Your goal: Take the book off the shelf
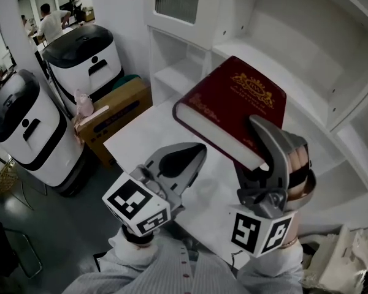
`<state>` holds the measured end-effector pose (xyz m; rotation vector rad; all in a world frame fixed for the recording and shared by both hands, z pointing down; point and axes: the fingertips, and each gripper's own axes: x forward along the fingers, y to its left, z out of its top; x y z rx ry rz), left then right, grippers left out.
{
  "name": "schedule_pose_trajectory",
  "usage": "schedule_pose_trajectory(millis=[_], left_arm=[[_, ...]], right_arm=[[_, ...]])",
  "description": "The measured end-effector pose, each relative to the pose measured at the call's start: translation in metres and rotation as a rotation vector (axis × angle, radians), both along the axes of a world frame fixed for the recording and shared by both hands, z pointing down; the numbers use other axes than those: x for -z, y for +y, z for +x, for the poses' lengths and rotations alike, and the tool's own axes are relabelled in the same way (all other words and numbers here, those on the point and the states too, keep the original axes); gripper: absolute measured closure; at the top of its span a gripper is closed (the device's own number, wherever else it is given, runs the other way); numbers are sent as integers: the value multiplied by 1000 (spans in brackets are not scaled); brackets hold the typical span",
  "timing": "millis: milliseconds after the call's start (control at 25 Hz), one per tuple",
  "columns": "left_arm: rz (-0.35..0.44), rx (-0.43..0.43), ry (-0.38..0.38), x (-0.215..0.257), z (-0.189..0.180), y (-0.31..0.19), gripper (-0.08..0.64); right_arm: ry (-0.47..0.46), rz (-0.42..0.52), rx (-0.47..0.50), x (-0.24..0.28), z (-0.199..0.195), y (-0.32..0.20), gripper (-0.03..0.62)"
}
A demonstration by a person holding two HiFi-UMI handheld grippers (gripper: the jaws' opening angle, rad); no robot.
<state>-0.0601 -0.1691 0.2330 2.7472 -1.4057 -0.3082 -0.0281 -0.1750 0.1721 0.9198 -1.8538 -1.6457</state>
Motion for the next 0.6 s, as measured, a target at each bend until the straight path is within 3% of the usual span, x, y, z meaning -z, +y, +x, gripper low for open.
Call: schedule_pose_trajectory(millis=[280, 600], left_arm=[[-43, 15, -22, -19, 13, 23, 549], [-86, -81, -50, -39, 53, 23, 549]], right_arm=[[-95, -173, 14, -32, 17, 15, 374], [-213, -394, -67, -78, 64, 10, 374]])
